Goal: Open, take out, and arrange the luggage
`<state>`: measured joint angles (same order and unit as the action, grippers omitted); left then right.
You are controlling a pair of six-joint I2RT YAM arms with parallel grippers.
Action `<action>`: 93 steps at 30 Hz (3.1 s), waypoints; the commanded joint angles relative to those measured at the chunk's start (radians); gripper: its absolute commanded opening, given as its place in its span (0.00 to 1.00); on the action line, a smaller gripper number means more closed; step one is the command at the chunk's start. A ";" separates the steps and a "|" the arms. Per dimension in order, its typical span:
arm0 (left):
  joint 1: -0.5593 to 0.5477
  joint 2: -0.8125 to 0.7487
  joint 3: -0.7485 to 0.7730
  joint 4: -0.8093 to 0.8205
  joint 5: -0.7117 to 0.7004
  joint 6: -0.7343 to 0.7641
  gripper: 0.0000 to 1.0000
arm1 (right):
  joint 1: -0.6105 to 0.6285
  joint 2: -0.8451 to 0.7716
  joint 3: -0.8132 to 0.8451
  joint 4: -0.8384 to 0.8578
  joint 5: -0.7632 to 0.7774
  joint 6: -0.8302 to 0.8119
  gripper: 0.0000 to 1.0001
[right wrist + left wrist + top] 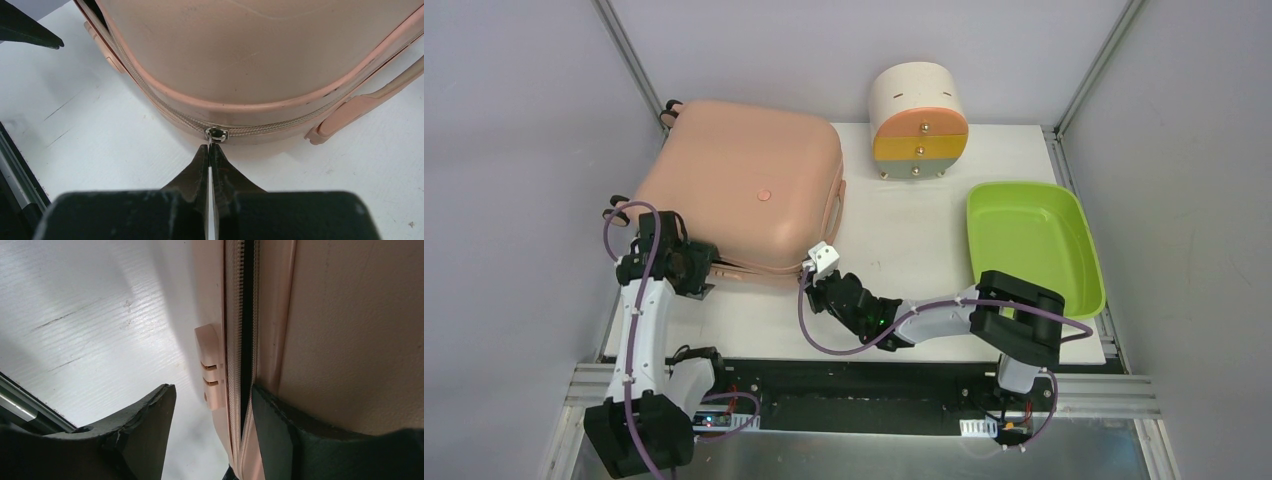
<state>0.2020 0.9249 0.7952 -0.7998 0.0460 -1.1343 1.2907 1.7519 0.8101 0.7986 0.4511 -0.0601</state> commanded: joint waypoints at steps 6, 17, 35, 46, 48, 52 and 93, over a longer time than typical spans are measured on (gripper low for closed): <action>-0.016 0.072 -0.085 0.236 0.061 -0.076 0.55 | 0.024 0.012 0.023 0.094 -0.068 0.031 0.00; -0.014 0.133 -0.076 0.239 0.065 -0.103 0.09 | 0.009 -0.014 -0.039 0.108 -0.011 0.032 0.00; -0.014 0.149 0.030 -0.092 -0.175 0.116 0.00 | -0.415 -0.164 -0.068 -0.069 -0.252 -0.082 0.00; -0.013 0.150 0.036 -0.108 -0.197 0.222 0.00 | -0.677 0.030 0.241 -0.151 -0.461 -0.059 0.00; -0.012 0.149 0.038 -0.111 -0.204 0.239 0.00 | -0.704 0.078 0.309 -0.158 -0.489 -0.048 0.00; -0.006 0.159 0.044 -0.114 -0.202 0.269 0.00 | -0.742 0.173 0.470 -0.220 -0.460 -0.030 0.00; 0.031 0.041 0.029 -0.134 -0.469 0.508 0.00 | -0.871 0.374 0.579 0.084 -0.648 -0.266 0.00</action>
<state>0.2218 1.0138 0.7971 -0.8581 -0.2199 -0.7277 0.5079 2.0907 1.2842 0.7185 -0.2863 -0.2878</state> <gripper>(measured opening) 0.189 0.007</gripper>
